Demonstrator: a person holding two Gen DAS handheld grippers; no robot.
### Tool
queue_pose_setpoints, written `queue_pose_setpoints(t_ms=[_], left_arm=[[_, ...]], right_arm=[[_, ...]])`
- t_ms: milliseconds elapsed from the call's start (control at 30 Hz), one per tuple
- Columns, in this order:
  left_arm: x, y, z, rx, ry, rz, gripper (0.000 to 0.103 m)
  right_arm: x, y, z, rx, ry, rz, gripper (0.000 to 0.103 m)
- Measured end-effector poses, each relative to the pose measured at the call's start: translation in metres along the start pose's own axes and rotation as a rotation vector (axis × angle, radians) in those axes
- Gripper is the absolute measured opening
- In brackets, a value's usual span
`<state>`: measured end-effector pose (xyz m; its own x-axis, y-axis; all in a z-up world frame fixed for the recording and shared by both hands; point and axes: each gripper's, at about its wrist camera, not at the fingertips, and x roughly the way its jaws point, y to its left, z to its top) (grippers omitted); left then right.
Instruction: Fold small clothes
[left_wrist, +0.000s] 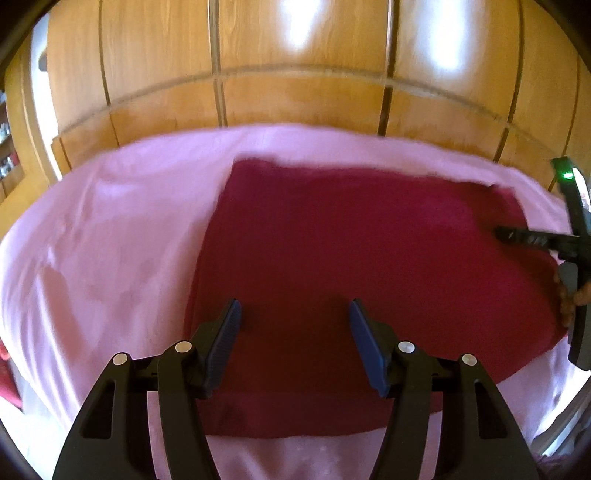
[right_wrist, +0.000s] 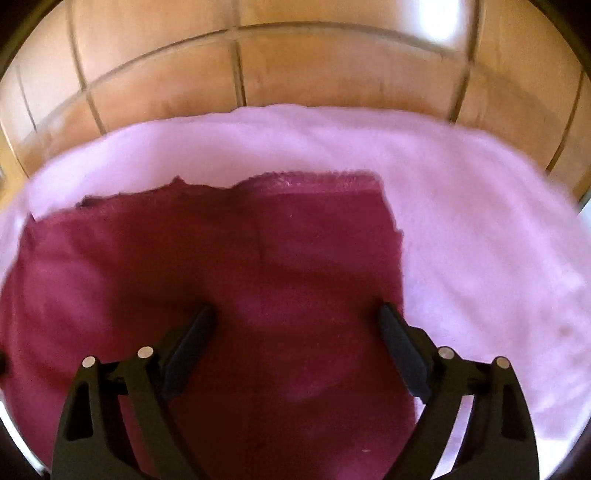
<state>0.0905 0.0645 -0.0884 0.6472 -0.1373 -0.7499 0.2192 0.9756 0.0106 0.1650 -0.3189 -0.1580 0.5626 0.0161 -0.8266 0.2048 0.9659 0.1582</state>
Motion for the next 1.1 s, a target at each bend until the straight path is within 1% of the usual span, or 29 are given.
queue_pose_setpoints(t_ms=[33,100,133,200,233,267,333,433,500,567,667,700,800,867,900,933,967,1100], left_arm=[[0.003,0.003,-0.003,-0.007,0.01,0.002,0.066],[0.002,0.007,-0.008,-0.019,0.007,0.0,0.066],[0.001,0.009,-0.009,-0.025,0.006,-0.006,0.066],[-0.005,0.016,-0.01,-0.056,-0.005,-0.034,0.066],[-0.007,0.02,-0.011,-0.07,-0.011,-0.048,0.066],[-0.009,0.02,-0.013,-0.08,-0.015,-0.055,0.066],[-0.015,0.026,-0.017,-0.101,-0.027,-0.078,0.066],[-0.023,0.031,-0.019,-0.125,-0.047,-0.121,0.066],[-0.026,0.031,-0.018,-0.129,-0.055,-0.144,0.066],[-0.028,0.031,-0.019,-0.134,-0.054,-0.16,0.066],[-0.027,0.034,-0.019,-0.152,-0.043,-0.182,0.066],[-0.026,0.036,-0.019,-0.161,-0.035,-0.195,0.066],[-0.023,0.041,-0.019,-0.184,-0.023,-0.221,0.066],[-0.021,0.043,-0.018,-0.192,-0.015,-0.235,0.066],[-0.019,0.043,-0.019,-0.191,-0.01,-0.237,0.066],[-0.018,0.043,-0.019,-0.187,-0.007,-0.238,0.066],[-0.018,0.043,-0.019,-0.184,-0.007,-0.24,0.066],[-0.019,0.043,-0.018,-0.176,-0.005,-0.289,0.066]], right_arm=[[-0.001,-0.002,0.0,0.01,-0.004,0.009,0.09],[-0.008,0.001,0.0,-0.008,-0.01,-0.01,0.09],[-0.012,0.002,-0.001,-0.018,-0.016,-0.013,0.09],[-0.019,-0.002,-0.003,-0.012,-0.017,0.01,0.091],[-0.024,-0.008,-0.005,0.002,-0.022,0.027,0.091],[-0.029,-0.014,-0.009,0.023,-0.032,0.045,0.095],[-0.042,-0.034,-0.012,0.093,-0.055,0.068,0.096],[-0.051,-0.067,-0.024,0.194,-0.048,0.152,0.096],[-0.049,-0.085,-0.034,0.264,-0.02,0.237,0.095],[-0.044,-0.097,-0.046,0.328,0.01,0.338,0.087],[-0.045,-0.097,-0.057,0.343,0.024,0.415,0.078],[-0.045,-0.095,-0.061,0.345,0.027,0.446,0.077],[-0.047,-0.086,-0.064,0.333,0.051,0.513,0.066],[-0.048,-0.076,-0.066,0.293,0.073,0.51,0.049],[-0.049,-0.072,-0.067,0.274,0.078,0.498,0.045],[-0.05,-0.069,-0.066,0.269,0.082,0.495,0.037],[-0.051,-0.067,-0.066,0.271,0.085,0.499,0.033],[-0.072,-0.049,-0.05,0.221,0.056,0.499,0.029]])
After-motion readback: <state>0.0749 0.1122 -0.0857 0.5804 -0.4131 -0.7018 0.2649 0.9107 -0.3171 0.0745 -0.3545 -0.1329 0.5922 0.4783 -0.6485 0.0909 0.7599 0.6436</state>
